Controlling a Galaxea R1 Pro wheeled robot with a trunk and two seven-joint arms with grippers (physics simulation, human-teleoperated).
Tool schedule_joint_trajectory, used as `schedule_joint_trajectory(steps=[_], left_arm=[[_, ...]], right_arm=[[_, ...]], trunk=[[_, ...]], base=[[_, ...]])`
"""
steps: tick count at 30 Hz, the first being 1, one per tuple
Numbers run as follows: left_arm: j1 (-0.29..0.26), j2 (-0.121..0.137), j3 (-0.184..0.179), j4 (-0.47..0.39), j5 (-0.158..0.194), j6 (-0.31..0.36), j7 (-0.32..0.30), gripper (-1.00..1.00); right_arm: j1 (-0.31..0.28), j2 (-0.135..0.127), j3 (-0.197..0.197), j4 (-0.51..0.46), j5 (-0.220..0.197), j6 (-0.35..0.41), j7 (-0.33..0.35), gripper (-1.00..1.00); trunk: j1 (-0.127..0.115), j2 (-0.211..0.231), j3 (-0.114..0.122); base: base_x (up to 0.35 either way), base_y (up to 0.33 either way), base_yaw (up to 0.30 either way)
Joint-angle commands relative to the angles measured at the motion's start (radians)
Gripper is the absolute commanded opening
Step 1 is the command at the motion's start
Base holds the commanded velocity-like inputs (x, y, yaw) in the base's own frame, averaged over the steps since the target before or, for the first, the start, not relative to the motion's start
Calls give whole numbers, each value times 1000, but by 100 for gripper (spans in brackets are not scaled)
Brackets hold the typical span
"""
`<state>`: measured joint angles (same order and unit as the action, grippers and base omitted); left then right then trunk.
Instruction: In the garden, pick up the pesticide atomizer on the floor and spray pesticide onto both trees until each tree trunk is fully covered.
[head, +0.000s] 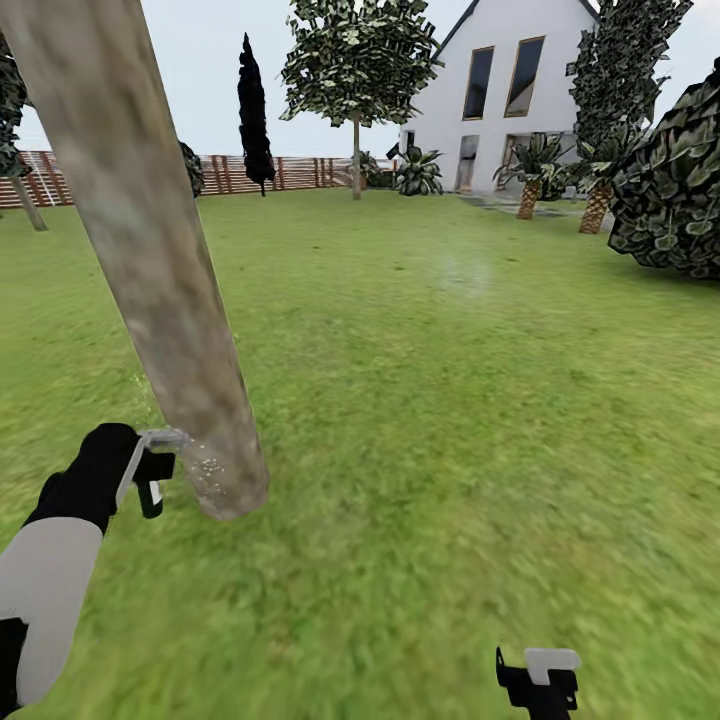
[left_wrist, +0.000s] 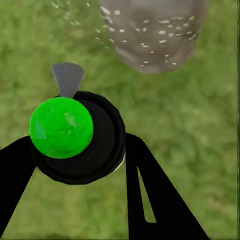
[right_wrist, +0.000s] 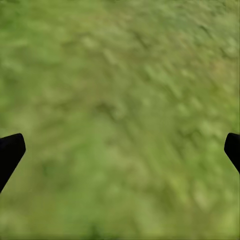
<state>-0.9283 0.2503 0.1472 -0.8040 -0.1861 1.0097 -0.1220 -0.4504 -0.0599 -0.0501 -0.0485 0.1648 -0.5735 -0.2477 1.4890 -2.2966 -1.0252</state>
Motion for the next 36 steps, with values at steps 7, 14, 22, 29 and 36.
schedule_joint_trajectory(steps=[7,14,22,29,36], left_arm=[[8,3,-4,0,-7,1,-56,-100],[8,-6,-3,0,-7,-1,-56,-100],[8,-6,-3,0,-6,0,-56,-100],[8,-6,-3,0,-6,0,-56,-100],[8,-6,-1,-1,-6,0,-56,-100]], right_arm=[[-1,2,-5,0,10,-2,-5,100],[-1,-2,-5,1,12,-3,-5,100],[-1,-1,-5,1,11,-3,-5,100],[-1,0,-5,1,11,-3,-5,100],[-1,1,-5,1,10,-3,-5,100]], trunk=[[0,0,-1],[0,0,-1],[0,0,-1],[0,0,-1],[0,0,-1]], base=[[0,-6,147],[0,-253,43],[0,-274,0],[0,-274,0],[0,-274,15]])
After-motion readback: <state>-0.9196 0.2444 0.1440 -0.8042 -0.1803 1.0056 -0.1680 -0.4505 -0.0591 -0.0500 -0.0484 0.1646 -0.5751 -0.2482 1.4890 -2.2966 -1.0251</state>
